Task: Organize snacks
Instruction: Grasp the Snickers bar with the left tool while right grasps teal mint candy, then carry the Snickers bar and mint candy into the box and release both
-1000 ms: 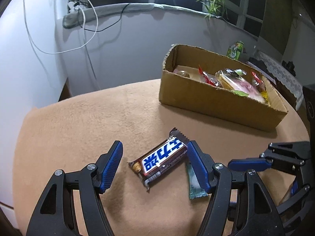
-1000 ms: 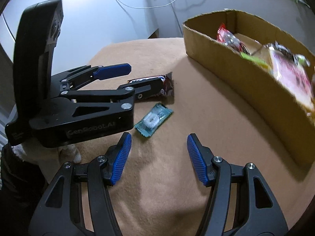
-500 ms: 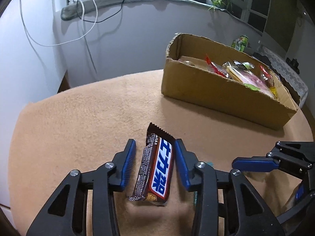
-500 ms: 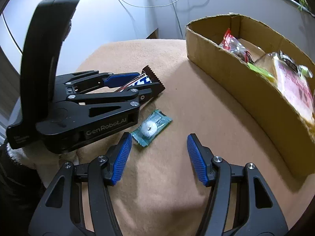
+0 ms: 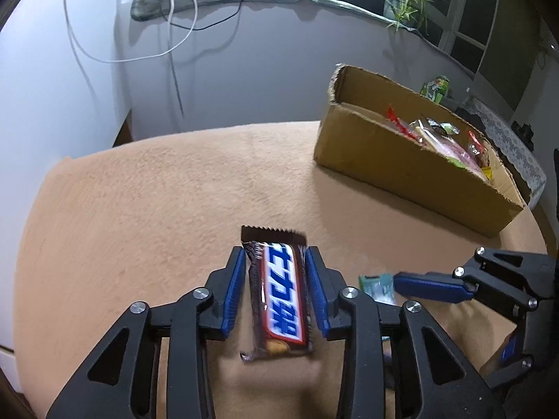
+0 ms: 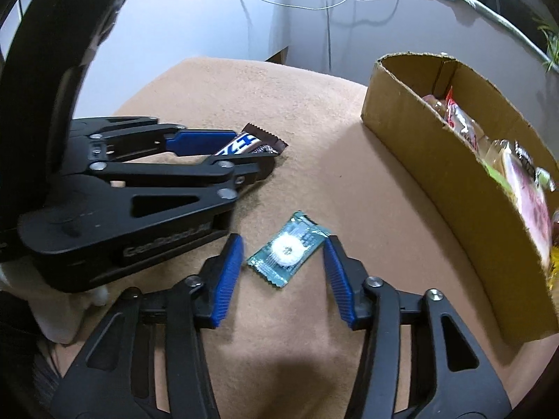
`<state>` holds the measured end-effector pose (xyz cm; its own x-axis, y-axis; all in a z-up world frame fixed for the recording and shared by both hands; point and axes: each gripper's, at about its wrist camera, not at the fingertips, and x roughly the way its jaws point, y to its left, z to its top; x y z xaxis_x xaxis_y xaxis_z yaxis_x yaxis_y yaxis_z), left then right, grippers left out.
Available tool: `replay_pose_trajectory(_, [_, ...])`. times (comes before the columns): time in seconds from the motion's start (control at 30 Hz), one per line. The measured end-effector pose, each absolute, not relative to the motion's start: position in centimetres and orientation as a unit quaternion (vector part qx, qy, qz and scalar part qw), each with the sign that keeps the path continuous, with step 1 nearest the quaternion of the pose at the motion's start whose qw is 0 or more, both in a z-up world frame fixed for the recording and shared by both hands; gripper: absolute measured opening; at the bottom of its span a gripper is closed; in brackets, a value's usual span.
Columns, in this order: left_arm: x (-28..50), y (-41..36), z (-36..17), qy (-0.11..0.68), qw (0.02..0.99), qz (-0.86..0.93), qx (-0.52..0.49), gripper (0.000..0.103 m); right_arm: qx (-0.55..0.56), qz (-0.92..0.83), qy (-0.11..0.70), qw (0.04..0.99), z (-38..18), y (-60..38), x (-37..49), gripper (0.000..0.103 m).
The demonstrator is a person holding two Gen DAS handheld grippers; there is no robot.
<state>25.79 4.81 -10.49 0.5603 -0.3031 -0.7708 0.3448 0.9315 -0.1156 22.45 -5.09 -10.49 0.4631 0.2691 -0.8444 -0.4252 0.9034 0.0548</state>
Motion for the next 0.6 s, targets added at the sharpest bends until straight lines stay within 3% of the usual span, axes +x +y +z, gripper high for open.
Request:
replay_pose_trajectory(0.23, [25.0, 5.1, -10.5, 0.429, 0.885, -0.179, 0.032, 0.033, -0.114, 0.209, 0.473, 0.848, -10.4, -5.5, 21.9, 0.028])
replay_pose_trajectory(0.3, [25.0, 4.9, -10.6, 0.430, 0.884, -0.180, 0.033, 0.028, -0.117, 0.211, 0.473, 0.848, -10.2, -5.7, 21.9, 0.027])
replay_pose_trajectory(0.6, [24.8, 5.2, -10.2, 0.420, 0.891, -0.167, 0.031, 0.027, -0.093, 0.214, 0.469, 0.852, -9.9, -6.6, 21.9, 0.026])
